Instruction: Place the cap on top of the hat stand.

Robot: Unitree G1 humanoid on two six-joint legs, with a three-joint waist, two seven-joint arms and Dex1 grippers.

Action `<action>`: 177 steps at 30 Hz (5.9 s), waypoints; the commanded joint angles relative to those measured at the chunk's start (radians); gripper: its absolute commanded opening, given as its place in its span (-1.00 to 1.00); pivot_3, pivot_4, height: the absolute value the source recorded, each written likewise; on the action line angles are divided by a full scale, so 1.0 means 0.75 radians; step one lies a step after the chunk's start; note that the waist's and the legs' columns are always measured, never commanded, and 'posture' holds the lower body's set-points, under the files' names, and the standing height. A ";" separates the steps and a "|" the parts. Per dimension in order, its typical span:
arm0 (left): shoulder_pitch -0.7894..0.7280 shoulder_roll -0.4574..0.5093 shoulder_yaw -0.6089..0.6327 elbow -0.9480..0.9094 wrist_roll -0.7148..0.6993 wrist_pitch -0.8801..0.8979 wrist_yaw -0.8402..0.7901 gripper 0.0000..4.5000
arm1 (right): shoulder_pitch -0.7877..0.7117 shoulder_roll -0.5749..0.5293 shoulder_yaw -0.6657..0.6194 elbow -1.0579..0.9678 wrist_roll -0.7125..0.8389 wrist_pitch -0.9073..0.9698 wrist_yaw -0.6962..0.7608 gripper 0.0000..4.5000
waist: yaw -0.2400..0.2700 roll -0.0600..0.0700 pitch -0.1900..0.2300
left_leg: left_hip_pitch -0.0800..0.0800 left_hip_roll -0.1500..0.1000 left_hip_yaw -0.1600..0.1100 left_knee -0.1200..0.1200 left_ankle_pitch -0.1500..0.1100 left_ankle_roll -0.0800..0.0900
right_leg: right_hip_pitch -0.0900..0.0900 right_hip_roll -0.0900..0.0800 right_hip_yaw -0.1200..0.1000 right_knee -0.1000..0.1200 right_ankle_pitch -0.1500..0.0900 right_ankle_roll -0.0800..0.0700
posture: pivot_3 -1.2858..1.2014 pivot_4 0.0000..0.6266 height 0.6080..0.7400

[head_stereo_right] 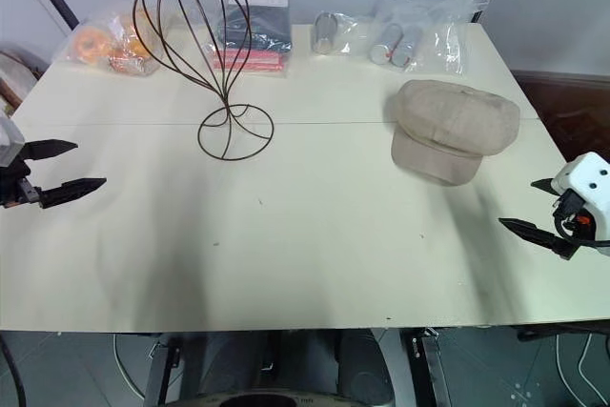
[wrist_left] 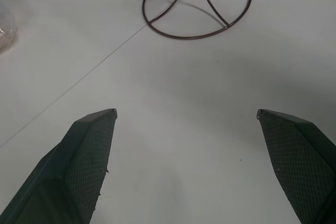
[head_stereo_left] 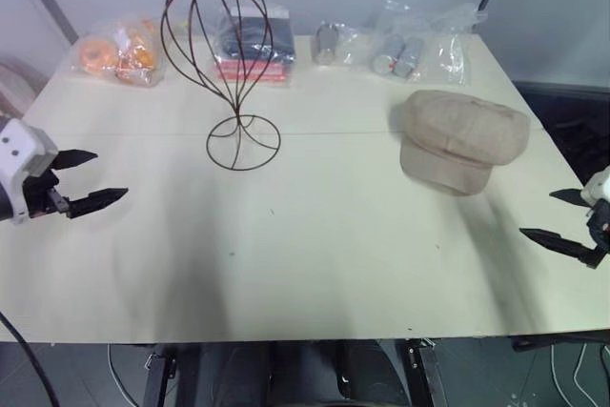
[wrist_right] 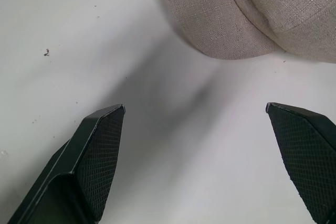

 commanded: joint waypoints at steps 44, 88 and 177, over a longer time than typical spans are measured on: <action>-0.623 -0.331 -0.494 -0.593 -0.352 0.473 0.022 1.00 | -0.637 0.449 1.061 0.044 -1.173 0.090 -1.113 0.96 | -0.004 -0.001 -0.001 | 0.000 -0.005 -0.002 0.005 0.000 0.000 | -0.004 0.002 0.000 0.015 0.003 0.006 | 0.03 -0.52 1.00; -0.084 -0.233 0.648 -0.821 -0.846 0.818 0.728 1.00 | -1.700 1.160 1.221 0.352 -0.893 -0.723 -0.932 -0.97 | -0.032 -0.006 -0.001 | 0.007 -0.004 -0.012 0.000 0.004 -0.007 | 0.000 -0.001 0.000 0.018 0.003 0.005 | 0.03 -0.52 1.00; -0.616 -0.088 -0.482 0.324 0.727 -1.896 0.879 -0.98 | -1.403 0.384 0.655 -0.148 0.487 0.583 -0.125 1.00 | 0.000 -0.003 0.004 | 0.002 -0.003 -0.003 0.000 0.004 -0.006 | -0.006 0.001 -0.001 0.017 0.003 0.005 | 0.03 -0.52 1.00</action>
